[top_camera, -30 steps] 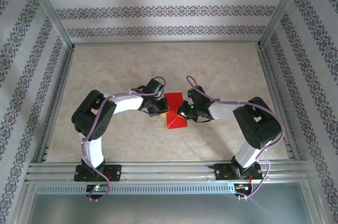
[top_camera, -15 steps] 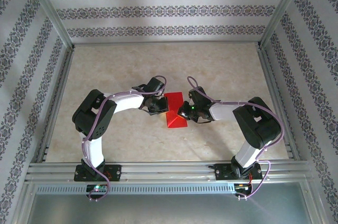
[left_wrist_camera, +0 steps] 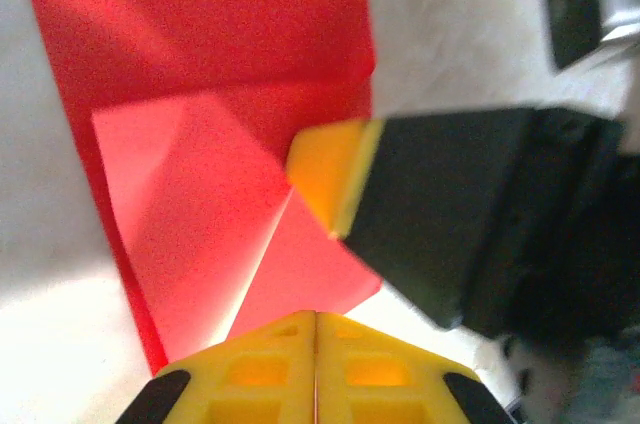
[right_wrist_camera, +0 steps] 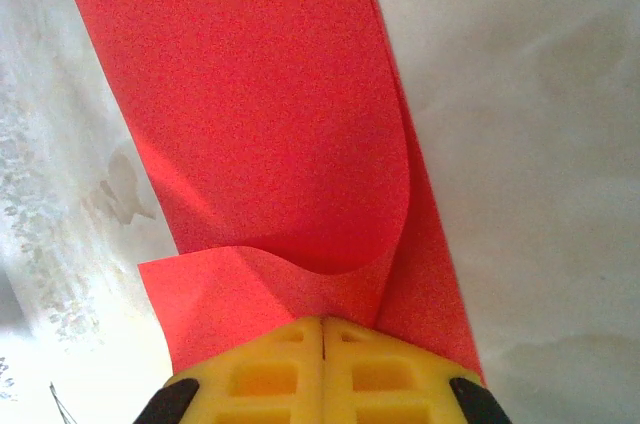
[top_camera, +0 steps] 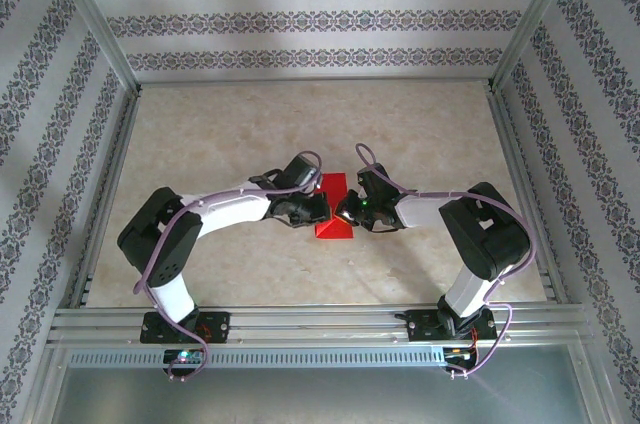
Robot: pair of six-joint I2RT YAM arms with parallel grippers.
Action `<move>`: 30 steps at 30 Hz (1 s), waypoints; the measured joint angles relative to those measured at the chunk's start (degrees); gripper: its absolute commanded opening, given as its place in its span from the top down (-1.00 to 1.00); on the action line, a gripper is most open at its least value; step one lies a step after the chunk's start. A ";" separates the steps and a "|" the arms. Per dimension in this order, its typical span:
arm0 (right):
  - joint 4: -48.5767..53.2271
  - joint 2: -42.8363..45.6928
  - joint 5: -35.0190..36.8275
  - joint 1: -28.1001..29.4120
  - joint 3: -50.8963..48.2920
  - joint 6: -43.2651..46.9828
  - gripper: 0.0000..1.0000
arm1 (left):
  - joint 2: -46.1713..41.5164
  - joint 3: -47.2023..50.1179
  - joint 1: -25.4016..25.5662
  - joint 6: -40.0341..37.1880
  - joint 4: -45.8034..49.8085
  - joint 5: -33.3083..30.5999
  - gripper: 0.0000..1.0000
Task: Fold a paper plane with a square sheet of paper (pick it up from the middle)
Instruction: Fold the triangle a second time at the center of the table.
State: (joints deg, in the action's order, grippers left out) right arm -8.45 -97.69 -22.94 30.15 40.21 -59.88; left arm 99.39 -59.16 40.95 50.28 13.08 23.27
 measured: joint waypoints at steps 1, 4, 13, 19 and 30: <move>-0.04 0.00 0.00 0.00 0.00 -0.02 0.97 | 0.33 0.33 0.33 0.33 0.33 -0.02 0.89; -0.17 -0.09 0.00 0.00 0.00 -0.22 0.97 | 1.66 0.44 0.35 0.90 0.98 -0.15 0.91; -0.22 -0.13 0.00 0.00 0.02 -0.24 0.97 | 3.80 0.44 0.35 1.20 1.77 -0.96 0.93; -0.20 -0.20 0.00 0.00 0.07 -0.24 0.97 | 4.17 0.44 0.35 1.09 3.21 -1.79 0.95; 0.00 -0.31 -0.02 0.00 0.28 -0.22 0.97 | 4.61 0.44 0.35 0.74 3.69 -2.38 0.96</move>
State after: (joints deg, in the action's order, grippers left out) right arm -8.45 -98.00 -22.96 30.15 40.49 -60.10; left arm 104.01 -58.72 41.30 51.03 16.78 20.88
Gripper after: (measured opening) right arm 0.048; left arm 0.046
